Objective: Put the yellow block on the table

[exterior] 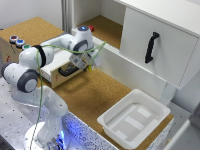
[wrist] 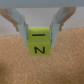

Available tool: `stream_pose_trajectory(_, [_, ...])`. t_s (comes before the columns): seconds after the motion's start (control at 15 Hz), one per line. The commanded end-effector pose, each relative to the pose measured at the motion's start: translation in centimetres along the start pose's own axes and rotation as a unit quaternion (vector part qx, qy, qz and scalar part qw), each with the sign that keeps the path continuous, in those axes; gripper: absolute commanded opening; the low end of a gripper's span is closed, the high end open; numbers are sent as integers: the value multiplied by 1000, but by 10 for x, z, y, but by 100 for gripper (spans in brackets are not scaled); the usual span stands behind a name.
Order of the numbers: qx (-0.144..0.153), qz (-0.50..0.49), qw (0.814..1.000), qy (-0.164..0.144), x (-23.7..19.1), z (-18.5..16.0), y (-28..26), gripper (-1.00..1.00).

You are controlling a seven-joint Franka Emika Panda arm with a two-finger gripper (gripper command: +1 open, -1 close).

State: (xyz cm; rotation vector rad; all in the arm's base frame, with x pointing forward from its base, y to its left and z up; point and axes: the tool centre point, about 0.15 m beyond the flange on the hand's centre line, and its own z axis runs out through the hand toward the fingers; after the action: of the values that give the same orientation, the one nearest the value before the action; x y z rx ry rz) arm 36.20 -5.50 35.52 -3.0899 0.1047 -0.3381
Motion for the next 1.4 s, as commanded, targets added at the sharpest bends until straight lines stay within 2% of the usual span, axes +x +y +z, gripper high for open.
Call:
stream_pose_trajectory(0.0, [18,2,1000,22,-13,47,62,-100])
stream_pose_trajectory(0.2, [27,18,999,7,-2,76,82,-100])
stream_pose_trajectory(0.6, [11,0,1000,-3,36,139,104,-100])
stream_pose_trajectory(0.67, [33,11,999,-11,39,148,110,-100])
stream_pose_trajectory(0.87, [29,0,999,-19,42,160,117,-100])
stream_pose_trajectory(1.07, [21,-6,1000,-21,35,154,120,-100])
stream_pose_trajectory(1.13, [19,-5,1000,-20,30,148,120,100])
stream_pose_trajectory(1.33, [22,-3,1000,-7,16,124,114,100])
